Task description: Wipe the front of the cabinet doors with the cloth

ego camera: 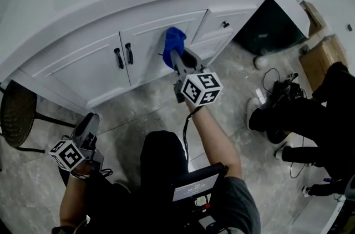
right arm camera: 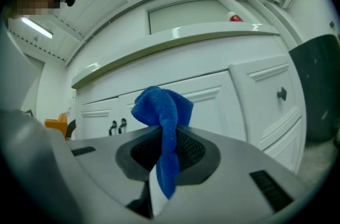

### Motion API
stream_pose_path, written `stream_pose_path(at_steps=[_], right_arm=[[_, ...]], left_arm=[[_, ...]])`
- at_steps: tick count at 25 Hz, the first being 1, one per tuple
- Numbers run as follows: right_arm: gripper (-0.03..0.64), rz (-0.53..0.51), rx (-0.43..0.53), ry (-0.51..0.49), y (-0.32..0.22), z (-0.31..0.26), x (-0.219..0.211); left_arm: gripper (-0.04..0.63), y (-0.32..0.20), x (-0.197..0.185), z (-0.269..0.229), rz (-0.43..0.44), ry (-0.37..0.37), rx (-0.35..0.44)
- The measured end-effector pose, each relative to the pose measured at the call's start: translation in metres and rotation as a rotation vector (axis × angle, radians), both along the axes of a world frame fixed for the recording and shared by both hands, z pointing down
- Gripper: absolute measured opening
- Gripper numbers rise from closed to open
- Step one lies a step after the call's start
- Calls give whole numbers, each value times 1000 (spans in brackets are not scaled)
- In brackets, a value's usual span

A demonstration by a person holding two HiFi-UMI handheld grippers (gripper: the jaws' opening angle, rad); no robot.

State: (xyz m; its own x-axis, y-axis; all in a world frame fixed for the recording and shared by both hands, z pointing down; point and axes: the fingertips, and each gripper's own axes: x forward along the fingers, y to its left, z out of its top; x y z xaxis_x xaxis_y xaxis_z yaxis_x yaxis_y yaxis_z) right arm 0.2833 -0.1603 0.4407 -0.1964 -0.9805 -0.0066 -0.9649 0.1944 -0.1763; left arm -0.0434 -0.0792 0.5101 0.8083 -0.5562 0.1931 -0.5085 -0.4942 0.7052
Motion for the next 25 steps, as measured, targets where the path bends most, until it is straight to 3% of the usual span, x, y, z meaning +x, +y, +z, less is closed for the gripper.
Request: stream_pose_path(at_steps=[5,10,18,25], right_arm=[[57,-190,-1,-57,0,22,-87],[57,-278,-29,-88,-5,61,-121],[57,-238,-37,-17,-30,93,-108],[57,-86,-59,76,-40,99,-40]], left_arm=[[132,3,-6,6,-14,-1,-3],[132,5,-14,10,-18,-25,-1],[132,8,-16,12,-31,-47,-15],[132,9,-3,16,-10,-55,-23]])
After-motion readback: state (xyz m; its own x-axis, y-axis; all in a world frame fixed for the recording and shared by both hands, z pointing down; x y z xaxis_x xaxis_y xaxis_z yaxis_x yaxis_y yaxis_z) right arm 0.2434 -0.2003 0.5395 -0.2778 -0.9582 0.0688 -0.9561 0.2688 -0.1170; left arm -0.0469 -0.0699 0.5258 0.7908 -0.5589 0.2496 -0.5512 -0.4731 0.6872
